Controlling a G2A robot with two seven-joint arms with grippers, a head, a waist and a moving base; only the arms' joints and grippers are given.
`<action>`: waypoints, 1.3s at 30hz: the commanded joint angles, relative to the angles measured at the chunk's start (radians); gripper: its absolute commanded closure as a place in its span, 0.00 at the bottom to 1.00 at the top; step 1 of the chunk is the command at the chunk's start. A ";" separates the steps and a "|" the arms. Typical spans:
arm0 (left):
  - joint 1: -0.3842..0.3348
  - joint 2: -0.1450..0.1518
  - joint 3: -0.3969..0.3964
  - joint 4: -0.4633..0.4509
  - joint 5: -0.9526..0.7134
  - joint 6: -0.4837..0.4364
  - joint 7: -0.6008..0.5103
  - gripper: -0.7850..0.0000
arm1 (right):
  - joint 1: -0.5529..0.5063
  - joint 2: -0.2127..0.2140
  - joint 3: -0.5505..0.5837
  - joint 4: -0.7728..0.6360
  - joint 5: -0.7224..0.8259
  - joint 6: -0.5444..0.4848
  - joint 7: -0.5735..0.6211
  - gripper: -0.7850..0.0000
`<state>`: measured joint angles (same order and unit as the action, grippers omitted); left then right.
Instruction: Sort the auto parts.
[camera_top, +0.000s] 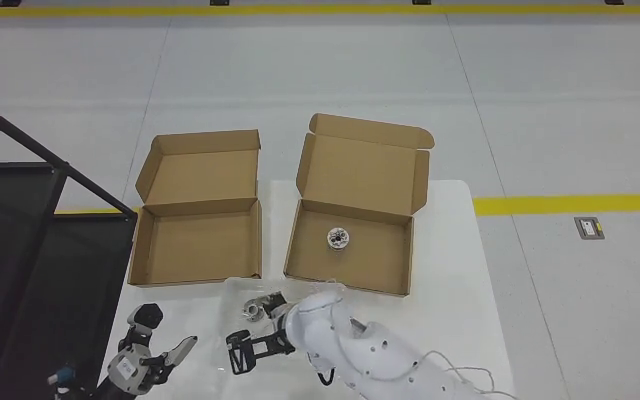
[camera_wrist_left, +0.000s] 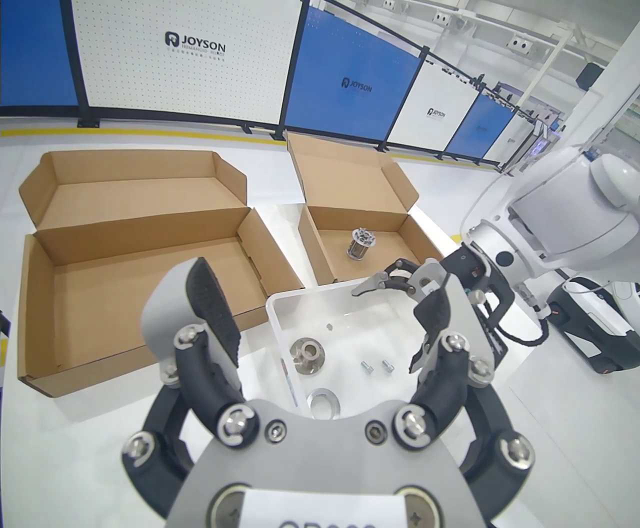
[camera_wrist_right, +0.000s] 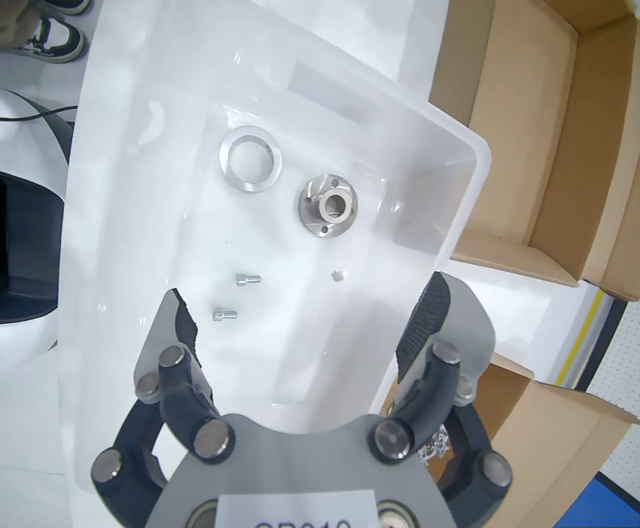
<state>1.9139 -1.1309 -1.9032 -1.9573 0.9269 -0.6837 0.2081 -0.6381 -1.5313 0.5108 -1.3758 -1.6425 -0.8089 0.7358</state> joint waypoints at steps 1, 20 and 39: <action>0.000 0.000 0.000 0.000 0.000 0.000 0.000 0.00 | -0.007 -0.001 -0.010 0.017 -0.022 0.003 -0.019 0.00; 0.000 0.000 0.000 0.000 0.000 0.000 0.000 0.00 | 0.037 -0.053 -0.038 0.234 -0.020 -0.021 -0.088 0.39; 0.000 0.000 0.000 0.000 0.000 0.000 0.000 0.00 | 0.083 -0.134 -0.081 0.422 0.002 0.001 -0.094 0.55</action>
<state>1.9139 -1.1309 -1.9032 -1.9573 0.9269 -0.6837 0.2081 -0.5571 -1.6625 0.4301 -0.9597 -1.6414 -0.8077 0.6433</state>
